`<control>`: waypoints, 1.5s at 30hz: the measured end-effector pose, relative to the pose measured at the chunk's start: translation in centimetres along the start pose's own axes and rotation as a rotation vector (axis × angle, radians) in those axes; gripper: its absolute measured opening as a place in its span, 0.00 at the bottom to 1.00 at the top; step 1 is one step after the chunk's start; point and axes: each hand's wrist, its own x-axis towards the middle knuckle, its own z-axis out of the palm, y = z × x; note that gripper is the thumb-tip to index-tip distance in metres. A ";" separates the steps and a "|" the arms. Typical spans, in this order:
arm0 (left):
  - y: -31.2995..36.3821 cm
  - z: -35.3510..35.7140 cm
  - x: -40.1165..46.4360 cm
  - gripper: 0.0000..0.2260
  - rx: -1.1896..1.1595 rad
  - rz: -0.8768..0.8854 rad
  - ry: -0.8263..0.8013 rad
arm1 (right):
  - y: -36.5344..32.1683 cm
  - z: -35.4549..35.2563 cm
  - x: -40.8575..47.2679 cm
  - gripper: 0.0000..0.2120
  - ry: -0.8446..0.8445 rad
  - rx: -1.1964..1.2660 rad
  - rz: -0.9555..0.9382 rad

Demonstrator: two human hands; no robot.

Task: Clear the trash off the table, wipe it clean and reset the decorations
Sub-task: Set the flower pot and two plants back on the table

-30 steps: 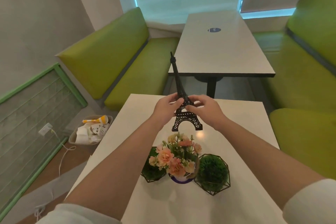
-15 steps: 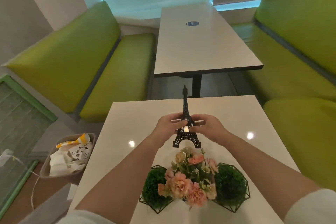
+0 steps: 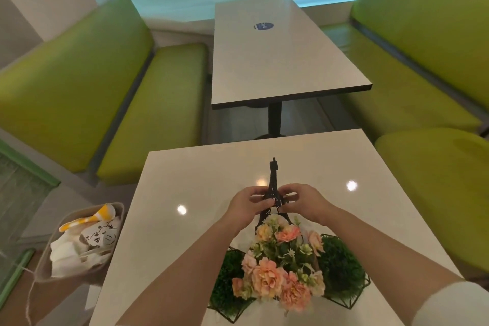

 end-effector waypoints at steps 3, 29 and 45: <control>-0.1 0.0 -0.1 0.14 0.029 0.024 -0.013 | 0.3 0.1 0.0 0.22 0.000 0.006 0.004; -0.1 0.7 0.2 0.16 0.402 0.103 0.035 | -0.2 0.5 -0.8 0.21 0.042 -0.189 -0.044; -0.3 0.3 1.0 0.15 0.450 0.113 0.028 | -0.5 0.8 -1.2 0.21 0.048 -0.210 -0.059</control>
